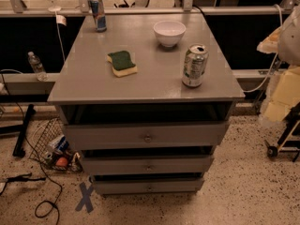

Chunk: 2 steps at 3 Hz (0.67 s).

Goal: Open top drawer

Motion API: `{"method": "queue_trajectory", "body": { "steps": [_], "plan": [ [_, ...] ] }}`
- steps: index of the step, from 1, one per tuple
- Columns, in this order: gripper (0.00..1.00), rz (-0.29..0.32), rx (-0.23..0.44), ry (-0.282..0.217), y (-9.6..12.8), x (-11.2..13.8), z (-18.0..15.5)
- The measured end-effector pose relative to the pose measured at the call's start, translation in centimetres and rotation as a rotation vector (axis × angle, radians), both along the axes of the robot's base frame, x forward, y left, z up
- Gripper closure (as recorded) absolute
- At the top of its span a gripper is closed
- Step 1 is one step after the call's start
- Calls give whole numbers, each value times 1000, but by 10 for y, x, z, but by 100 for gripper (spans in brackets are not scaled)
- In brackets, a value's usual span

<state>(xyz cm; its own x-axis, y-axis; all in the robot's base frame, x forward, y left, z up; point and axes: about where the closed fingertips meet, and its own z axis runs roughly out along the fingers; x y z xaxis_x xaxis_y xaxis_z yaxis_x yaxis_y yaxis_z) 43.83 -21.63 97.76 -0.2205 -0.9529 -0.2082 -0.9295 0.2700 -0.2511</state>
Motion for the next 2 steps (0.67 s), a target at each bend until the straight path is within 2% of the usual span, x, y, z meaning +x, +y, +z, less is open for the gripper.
{"method": "queue_trajectory", "body": {
  "steps": [1, 2],
  "plan": [
    [0, 0, 0, 0, 0, 0, 0],
    [0, -10, -11, 37, 3, -9, -28]
  ]
}}
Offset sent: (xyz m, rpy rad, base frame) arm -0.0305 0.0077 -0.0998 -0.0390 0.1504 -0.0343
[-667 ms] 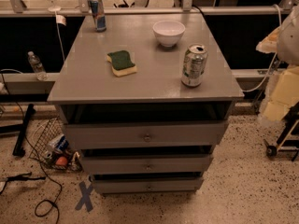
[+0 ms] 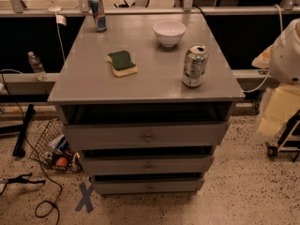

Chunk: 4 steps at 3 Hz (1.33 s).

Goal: Open top drawer

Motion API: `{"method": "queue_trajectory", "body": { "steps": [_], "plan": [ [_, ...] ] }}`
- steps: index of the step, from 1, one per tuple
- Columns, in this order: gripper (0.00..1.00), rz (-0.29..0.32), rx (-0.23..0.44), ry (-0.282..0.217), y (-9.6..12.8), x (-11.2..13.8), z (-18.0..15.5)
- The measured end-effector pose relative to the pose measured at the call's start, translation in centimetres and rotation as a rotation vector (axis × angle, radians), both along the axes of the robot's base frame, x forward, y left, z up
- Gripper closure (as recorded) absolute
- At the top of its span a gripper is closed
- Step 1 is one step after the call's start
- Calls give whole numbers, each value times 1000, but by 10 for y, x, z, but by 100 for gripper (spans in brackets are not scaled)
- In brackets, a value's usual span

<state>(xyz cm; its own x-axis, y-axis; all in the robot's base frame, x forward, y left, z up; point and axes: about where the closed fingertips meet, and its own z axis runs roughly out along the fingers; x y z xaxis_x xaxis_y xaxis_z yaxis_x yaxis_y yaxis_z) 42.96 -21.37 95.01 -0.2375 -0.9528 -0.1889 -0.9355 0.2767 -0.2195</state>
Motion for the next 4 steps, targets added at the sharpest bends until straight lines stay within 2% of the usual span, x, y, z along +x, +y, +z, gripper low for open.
{"method": "queue_trajectory", "body": {
  "steps": [1, 2, 3, 4],
  "plan": [
    [0, -20, 1, 42, 4, -15, -49],
    [0, -21, 28, 87, 17, -21, -129],
    [0, -17, 92, 116, 37, -6, -188],
    [0, -19, 102, 109, 39, -1, -194]
  ]
}}
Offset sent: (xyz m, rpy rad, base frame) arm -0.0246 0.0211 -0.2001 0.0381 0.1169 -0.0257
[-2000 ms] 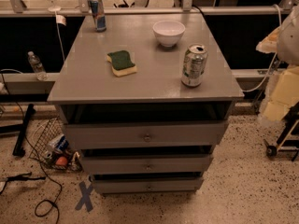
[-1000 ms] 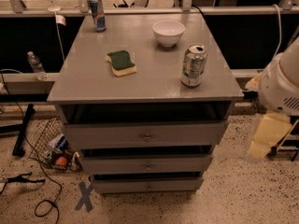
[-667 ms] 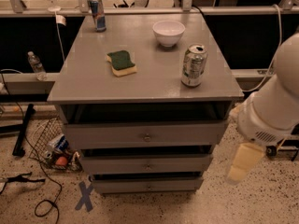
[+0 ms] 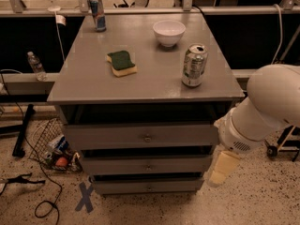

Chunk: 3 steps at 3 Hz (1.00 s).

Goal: Open top drawer

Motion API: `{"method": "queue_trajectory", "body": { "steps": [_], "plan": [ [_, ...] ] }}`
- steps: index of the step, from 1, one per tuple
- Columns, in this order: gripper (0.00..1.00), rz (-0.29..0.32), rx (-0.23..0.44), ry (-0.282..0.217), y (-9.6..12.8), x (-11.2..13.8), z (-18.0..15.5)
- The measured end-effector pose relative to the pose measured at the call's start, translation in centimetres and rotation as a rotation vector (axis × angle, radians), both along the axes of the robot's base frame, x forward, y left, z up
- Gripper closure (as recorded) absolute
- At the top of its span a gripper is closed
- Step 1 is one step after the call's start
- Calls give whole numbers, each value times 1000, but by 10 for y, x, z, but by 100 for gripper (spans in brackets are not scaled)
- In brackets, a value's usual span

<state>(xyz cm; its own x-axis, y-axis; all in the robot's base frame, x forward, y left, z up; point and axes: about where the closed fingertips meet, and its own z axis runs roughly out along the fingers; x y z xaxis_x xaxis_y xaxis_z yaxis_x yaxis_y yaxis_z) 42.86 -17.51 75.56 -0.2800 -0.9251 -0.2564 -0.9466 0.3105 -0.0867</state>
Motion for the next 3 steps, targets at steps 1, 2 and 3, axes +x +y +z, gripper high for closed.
{"method": "queue_trajectory", "body": {
  "steps": [1, 2, 3],
  "plan": [
    [0, 34, -10, -43, 5, 3, -7],
    [0, 139, -60, -150, 25, 20, -22],
    [0, 219, -98, -219, 44, 41, -37]
  ]
}}
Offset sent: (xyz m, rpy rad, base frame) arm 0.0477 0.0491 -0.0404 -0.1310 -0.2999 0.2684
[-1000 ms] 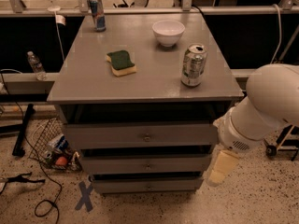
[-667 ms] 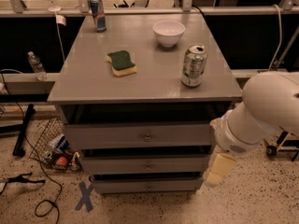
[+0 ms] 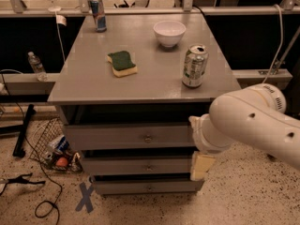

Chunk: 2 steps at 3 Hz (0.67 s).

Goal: Open top drawer

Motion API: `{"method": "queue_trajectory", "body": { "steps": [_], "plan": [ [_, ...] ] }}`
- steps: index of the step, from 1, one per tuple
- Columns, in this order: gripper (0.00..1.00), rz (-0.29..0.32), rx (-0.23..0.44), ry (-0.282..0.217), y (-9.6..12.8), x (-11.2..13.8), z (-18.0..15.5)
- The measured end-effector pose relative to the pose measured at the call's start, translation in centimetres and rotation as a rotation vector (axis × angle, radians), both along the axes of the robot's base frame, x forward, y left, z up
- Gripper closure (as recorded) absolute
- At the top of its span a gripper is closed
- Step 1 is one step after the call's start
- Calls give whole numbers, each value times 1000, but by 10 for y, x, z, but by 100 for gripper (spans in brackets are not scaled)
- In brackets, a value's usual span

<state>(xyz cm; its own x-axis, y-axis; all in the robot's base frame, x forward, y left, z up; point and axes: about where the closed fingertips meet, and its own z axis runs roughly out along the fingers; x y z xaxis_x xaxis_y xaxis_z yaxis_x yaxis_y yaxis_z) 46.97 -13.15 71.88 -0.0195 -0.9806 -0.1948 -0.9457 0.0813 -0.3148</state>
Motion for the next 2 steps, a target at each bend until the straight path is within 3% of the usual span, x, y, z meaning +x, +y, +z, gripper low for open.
{"method": "queue_trajectory", "body": {
  "steps": [2],
  "plan": [
    [0, 88, -27, -68, 29, 50, -29]
  ]
}}
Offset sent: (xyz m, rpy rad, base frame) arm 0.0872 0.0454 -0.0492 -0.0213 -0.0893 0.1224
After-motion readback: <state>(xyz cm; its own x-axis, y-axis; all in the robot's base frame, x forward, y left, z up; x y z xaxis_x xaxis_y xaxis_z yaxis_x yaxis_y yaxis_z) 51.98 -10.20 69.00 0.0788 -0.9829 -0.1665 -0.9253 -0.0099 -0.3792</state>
